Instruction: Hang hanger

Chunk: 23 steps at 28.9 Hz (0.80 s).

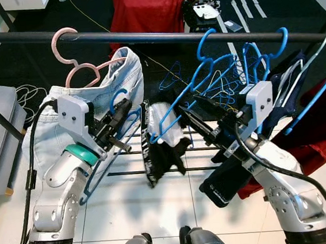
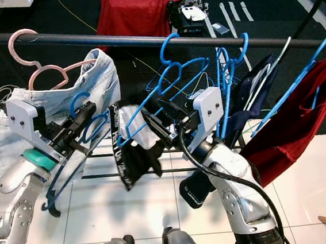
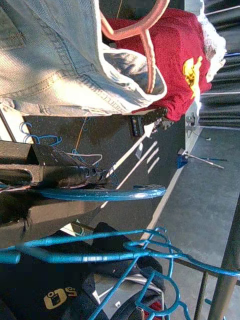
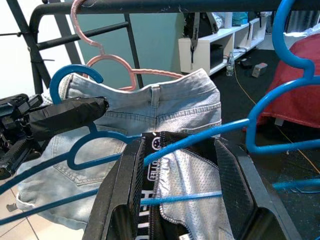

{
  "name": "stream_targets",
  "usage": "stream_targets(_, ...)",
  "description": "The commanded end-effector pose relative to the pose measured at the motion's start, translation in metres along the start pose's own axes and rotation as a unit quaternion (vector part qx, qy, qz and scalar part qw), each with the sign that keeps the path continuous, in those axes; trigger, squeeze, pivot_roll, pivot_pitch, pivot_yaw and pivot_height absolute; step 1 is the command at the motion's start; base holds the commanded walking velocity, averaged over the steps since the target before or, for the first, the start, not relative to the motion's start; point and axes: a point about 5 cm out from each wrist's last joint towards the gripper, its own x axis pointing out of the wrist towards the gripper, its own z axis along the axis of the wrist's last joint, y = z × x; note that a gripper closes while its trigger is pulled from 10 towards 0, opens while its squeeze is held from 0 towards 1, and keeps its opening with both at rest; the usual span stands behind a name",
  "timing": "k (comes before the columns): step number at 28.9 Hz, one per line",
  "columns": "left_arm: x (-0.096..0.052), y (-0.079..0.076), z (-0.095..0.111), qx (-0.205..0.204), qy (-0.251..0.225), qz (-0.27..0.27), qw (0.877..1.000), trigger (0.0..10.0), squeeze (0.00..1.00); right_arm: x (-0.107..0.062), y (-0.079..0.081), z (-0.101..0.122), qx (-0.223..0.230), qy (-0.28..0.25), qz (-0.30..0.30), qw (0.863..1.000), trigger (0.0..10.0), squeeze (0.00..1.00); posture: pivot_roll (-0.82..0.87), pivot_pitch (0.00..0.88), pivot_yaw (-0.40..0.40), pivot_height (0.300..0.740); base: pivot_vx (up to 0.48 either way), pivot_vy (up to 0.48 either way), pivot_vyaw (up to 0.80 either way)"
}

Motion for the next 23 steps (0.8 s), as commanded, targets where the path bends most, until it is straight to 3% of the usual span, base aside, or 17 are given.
stream_targets(1, -0.003, -0.001, -0.001, 0.004, -0.004, 0.009, 1.0, 10.0, 0.0, -0.002, -0.001, 0.0, -0.004, -0.002, 0.001, 1.0, 10.0, 0.0, -0.1, 0.063, 0.01, 0.74, 0.0, 0.0, 0.0)
stream_targets(9, 0.0, -0.004, -0.002, 0.002, -0.023, 0.039, 0.999, 10.0, 0.0, 0.002, -0.002, 0.0, -0.01, -0.006, 0.001, 1.0, 10.0, 0.0, -0.1, 0.052, -0.009, 0.74, 0.0, 0.0, 0.0)
stream_targets(23, 0.007, -0.004, 0.001, -0.006, -0.042, 0.047, 0.998, 10.0, 0.0, 0.003, -0.004, 0.0, -0.016, -0.004, 0.003, 1.0, 10.0, 0.0, -0.11, 0.04, -0.011, 0.74, 0.0, 0.0, 0.0)
